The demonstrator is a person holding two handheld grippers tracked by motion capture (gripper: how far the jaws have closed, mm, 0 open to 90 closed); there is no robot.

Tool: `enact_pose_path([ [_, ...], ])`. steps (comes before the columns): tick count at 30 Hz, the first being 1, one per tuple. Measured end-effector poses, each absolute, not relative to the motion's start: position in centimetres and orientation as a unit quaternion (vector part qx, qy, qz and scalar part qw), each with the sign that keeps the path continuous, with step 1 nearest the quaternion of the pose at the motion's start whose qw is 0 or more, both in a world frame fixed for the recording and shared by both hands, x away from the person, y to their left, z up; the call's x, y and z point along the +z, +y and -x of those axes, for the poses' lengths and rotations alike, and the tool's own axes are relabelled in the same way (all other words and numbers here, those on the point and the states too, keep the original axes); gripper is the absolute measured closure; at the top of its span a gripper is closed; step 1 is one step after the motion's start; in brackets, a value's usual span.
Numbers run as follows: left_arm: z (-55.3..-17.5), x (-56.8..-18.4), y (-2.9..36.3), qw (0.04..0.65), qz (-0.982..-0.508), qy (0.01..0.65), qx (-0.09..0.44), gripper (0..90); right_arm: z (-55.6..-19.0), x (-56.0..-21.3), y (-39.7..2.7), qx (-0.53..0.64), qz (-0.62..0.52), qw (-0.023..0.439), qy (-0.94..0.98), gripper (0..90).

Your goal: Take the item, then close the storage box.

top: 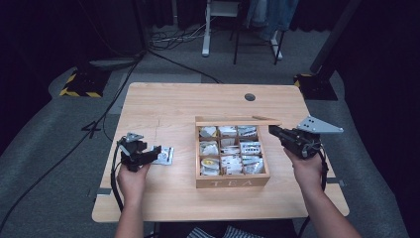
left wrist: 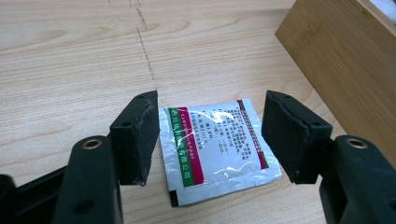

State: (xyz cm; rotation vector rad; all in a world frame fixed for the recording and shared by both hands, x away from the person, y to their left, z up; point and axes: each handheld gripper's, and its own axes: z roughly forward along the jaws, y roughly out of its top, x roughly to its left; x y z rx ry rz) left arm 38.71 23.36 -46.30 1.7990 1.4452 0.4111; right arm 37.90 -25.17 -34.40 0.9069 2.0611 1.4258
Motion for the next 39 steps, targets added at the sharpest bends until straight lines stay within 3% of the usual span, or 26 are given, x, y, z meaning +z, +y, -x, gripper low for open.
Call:
enact_pose_path([
  [11, -37.9, -44.6, 22.5, 0.416, -0.713, 0.544, 0.149, 37.8, -38.0, -34.4, -25.1, 0.519, -0.33, 0.234, 0.753, 89.9],
  [21, -35.2, -42.4, 20.4, 0.412, -0.758, 0.486, 0.143, 37.1, -38.1, -34.4, -25.0, 0.515, -0.334, 0.232, 0.754, 89.9],
  [33, -32.2, -43.2, 18.5, 0.412, -0.796, 0.429, 0.108, 36.4, -37.9, -34.4, -25.2, 0.512, -0.332, 0.231, 0.758, 89.8],
  [39, -32.0, -44.4, 17.2, 0.366, -0.836, 0.398, 0.093, 35.4, -37.7, -34.2, -25.3, 0.51, -0.332, 0.232, 0.759, 89.9],
])
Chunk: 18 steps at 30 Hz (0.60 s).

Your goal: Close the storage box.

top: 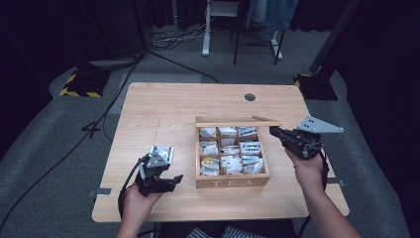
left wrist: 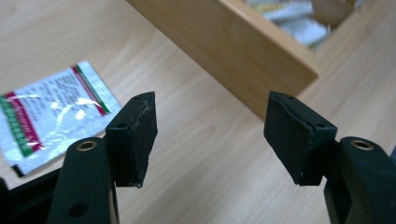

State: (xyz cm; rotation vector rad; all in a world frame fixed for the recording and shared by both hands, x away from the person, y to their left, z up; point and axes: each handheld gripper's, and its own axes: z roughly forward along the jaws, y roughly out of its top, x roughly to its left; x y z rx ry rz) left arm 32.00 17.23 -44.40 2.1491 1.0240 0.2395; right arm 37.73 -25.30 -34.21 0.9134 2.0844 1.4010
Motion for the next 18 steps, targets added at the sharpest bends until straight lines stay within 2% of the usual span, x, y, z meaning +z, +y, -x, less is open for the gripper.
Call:
enact_pose_path([
  [7, -32.2, -46.4, 16.5, 0.343, -0.852, 0.391, 0.062, 35.6, -37.7, -34.1, -25.5, 0.508, -0.329, 0.226, 0.763, 89.8],
  [18, -32.8, -48.6, 15.9, 0.314, -0.865, 0.388, 0.051, 35.2, -37.7, -34.5, -26.3, 0.497, -0.332, 0.213, 0.773, 89.5],
])
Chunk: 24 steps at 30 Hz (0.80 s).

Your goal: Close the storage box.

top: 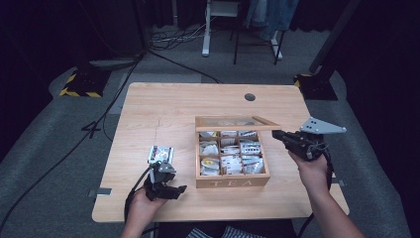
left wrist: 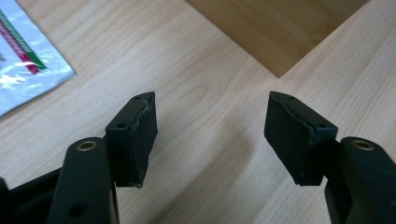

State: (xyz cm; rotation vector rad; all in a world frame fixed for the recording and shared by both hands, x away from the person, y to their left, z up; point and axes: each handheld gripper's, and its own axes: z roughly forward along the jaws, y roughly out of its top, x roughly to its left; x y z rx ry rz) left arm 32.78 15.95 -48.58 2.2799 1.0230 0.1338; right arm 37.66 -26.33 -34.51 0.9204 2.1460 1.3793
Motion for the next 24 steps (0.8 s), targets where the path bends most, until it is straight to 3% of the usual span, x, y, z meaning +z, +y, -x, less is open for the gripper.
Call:
enact_pose_path([
  [8, -32.7, -49.0, 15.6, 0.319, -0.87, 0.369, 0.076, 31.4, -37.5, -34.6, -26.5, 0.489, -0.327, 0.194, 0.785, 86.2],
  [13, -32.3, -49.7, 15.6, 0.336, -0.878, 0.323, 0.112, 31.1, -37.2, -34.7, -26.4, 0.476, -0.326, 0.182, 0.796, 85.9],
  [24, -32.4, -50.3, 15.8, 0.361, -0.863, 0.333, 0.122, 26.6, -37.1, -34.3, -25.8, 0.441, -0.334, 0.139, 0.821, 78.4],
])
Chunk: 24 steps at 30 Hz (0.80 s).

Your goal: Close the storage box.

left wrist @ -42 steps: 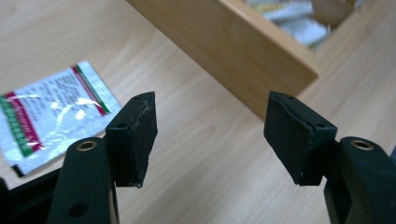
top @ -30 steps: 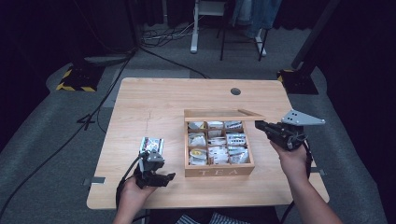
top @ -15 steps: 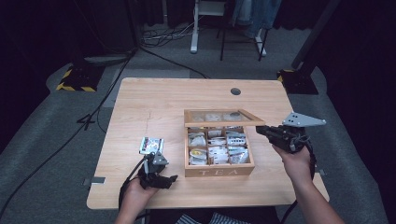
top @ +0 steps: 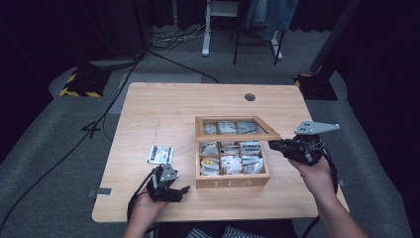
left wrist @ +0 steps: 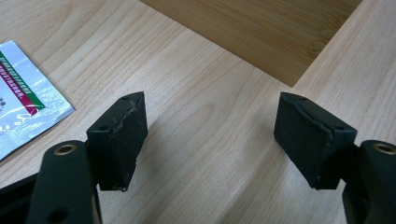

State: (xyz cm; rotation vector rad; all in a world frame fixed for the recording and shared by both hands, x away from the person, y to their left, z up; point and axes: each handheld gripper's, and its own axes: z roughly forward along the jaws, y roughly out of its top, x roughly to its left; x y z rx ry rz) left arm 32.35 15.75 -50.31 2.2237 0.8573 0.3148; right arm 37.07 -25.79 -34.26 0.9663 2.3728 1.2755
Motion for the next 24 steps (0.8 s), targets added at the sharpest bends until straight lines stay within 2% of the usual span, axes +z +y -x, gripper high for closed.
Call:
enact_pose_path([
  [4, -32.35, -50.31, 15.75, 0.36, -0.863, 0.333, 0.122, 26.6, -37.1, -34.25, -25.84, 0.437, -0.337, 0.126, 0.824, 71.5],
  [15, -32.35, -50.31, 15.75, 0.36, -0.863, 0.333, 0.122, 26.6, -37.38, -34.63, -26.02, 0.395, -0.351, 0.11, 0.842, 69.0],
  [18, -32.35, -50.33, 15.74, 0.361, -0.862, 0.333, 0.123, 26.6, -37.42, -34.85, -25.83, 0.38, -0.352, 0.098, 0.85, 64.9],
  [24, -32.35, -50.33, 15.74, 0.361, -0.862, 0.333, 0.123, 26.6, -37.19, -34.93, -25.36, 0.351, -0.346, 0.102, 0.864, 63.9],
])
